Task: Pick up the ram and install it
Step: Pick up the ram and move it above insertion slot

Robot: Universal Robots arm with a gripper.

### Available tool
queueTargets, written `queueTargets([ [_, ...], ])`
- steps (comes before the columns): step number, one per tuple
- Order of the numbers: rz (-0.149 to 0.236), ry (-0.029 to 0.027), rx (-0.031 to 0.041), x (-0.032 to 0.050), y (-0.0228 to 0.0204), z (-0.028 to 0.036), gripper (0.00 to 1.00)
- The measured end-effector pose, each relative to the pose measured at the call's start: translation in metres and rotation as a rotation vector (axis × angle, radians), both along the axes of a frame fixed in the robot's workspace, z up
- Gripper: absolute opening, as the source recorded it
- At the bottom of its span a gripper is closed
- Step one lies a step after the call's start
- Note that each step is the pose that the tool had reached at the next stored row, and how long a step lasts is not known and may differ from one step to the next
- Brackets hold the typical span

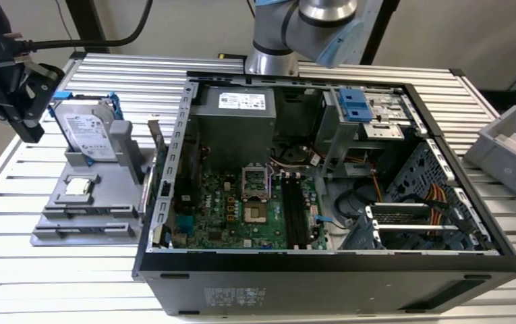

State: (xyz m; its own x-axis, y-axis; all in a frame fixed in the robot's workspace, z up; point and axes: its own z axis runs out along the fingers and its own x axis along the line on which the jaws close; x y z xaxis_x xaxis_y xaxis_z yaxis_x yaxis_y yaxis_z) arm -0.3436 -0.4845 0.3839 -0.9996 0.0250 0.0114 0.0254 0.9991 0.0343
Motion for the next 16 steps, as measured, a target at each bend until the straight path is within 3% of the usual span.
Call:
queueTargets([
  [16, 0.042, -0.0001, -0.0001, 0.0000, 0.0005, 0.0000, 0.00],
])
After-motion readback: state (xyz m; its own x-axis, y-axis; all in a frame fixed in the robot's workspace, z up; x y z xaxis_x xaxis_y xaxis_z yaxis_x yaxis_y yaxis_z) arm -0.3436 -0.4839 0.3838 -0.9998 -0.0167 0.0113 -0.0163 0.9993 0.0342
